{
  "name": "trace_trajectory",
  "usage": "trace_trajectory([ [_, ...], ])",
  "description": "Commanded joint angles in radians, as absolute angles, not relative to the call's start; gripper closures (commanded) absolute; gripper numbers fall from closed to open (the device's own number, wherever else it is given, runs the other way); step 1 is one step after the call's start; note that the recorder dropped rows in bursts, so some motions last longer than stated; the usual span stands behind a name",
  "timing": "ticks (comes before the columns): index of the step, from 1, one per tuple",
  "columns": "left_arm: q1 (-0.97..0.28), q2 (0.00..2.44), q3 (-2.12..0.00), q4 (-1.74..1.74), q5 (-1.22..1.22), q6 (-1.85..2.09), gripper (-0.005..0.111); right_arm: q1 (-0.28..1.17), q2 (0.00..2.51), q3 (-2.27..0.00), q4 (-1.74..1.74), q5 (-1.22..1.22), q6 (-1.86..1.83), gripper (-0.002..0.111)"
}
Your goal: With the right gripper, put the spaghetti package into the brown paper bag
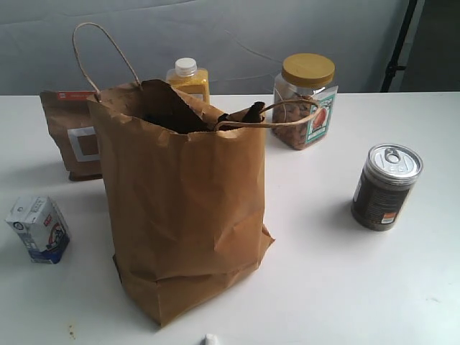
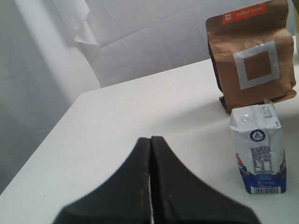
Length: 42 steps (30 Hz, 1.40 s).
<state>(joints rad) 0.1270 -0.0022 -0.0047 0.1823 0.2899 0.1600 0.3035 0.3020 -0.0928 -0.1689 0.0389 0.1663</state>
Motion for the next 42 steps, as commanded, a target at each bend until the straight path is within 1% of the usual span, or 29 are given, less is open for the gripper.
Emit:
trace_trajectory([
  [1,0.124,0.0,0.0,0.178,0.282,0.156,0.107,0.214,0.176,-0.002,-0.157,0.042,0.162,0.108],
  [3,0.124,0.0,0.0,0.178,0.282,0.156,0.107,0.182,0.11,0.0,-0.157,0.045,0.162,0.108],
  [5,0.124,0.0,0.0,0.178,0.282,0.156,0.107,0.165,0.059,0.0,-0.157,0.135,0.156,0.108],
  [7,0.124,0.0,0.0,0.178,0.282,0.156,0.107,0.159,0.0,0.0,-0.157,0.163,0.125,0.108],
  [42,0.124,0.0,0.0,0.178,0.286,0.156,0.107,0.159,0.0,0.0,-0.153,0.155,0.127,0.108],
])
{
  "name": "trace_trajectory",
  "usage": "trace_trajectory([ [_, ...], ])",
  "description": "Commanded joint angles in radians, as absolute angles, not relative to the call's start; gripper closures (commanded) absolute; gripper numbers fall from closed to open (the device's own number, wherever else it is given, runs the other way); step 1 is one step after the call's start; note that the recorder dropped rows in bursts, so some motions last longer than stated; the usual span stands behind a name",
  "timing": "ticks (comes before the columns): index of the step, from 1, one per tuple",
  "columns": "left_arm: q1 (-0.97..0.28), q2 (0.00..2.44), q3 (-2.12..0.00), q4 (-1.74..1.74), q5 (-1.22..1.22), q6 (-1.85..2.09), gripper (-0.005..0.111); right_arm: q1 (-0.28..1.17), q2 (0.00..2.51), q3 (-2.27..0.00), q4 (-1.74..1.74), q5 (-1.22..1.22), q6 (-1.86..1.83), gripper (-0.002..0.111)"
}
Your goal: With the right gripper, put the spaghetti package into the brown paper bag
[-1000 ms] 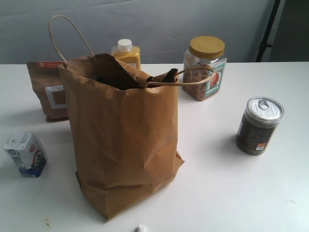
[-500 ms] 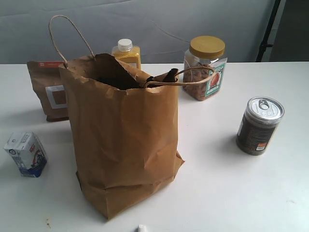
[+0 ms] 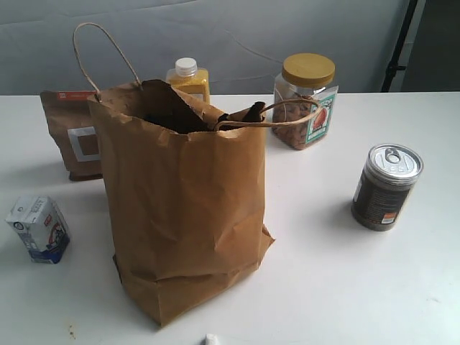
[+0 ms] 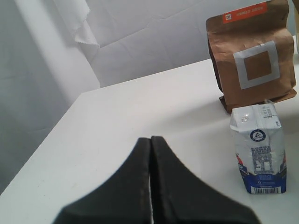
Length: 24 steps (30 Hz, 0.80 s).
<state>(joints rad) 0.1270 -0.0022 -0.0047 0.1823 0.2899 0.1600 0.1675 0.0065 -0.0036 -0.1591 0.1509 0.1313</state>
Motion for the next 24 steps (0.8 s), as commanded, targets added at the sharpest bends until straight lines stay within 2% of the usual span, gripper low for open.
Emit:
trace_trajectory([
  [1,0.124,0.0,0.0,0.178,0.286,0.156,0.107,0.159,0.0,0.0,-0.153,0.155,0.127,0.108],
  [24,0.124,0.0,0.0,0.178,0.286,0.156,0.107,0.159,0.0,0.0,-0.133,0.155,0.129,0.108],
])
